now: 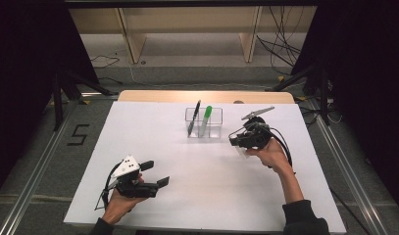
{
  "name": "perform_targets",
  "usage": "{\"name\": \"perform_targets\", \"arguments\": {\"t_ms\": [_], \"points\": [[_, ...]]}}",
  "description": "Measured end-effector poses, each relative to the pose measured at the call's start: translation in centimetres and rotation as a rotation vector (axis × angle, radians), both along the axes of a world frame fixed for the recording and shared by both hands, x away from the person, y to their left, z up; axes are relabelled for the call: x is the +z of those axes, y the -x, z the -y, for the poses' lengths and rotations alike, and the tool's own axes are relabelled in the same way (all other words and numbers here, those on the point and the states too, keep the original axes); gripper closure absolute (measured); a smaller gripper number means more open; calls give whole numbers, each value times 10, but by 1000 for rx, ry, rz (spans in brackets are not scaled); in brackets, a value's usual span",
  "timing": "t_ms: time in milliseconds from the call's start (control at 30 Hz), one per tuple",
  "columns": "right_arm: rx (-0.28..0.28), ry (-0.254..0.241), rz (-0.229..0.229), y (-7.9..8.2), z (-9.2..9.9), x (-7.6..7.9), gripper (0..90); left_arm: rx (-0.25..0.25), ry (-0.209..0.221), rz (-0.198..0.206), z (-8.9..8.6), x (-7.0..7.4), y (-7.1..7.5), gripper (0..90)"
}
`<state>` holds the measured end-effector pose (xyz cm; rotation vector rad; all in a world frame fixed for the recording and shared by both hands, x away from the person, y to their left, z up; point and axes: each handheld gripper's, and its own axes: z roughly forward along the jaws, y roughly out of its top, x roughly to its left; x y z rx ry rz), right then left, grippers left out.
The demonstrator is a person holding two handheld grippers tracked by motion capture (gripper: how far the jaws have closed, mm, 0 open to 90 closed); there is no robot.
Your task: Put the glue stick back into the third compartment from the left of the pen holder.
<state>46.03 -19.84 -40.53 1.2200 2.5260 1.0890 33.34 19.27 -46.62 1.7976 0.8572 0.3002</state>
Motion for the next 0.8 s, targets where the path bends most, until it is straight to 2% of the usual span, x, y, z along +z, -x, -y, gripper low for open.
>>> {"name": "perform_targets", "arguments": {"t_ms": [67, 133, 200, 500, 800], "points": [[-6, -38, 13, 0, 0, 2, 677, 2, 5, -1, 0, 0, 0, 120], [-1, -100, 4, -1, 0, 3, 677, 3, 9, 0, 0, 0, 0, 120], [-1, -136, -1, -2, 0, 3, 678, 2, 14, -1, 0, 0, 0, 119], [-35, -162, 12, -7, -1, 5, 677, 5, 19, 3, -1, 0, 0, 118], [-91, -207, 61, -11, -5, 13, 677, 7, 18, 3, -1, 0, 0, 118]]}}
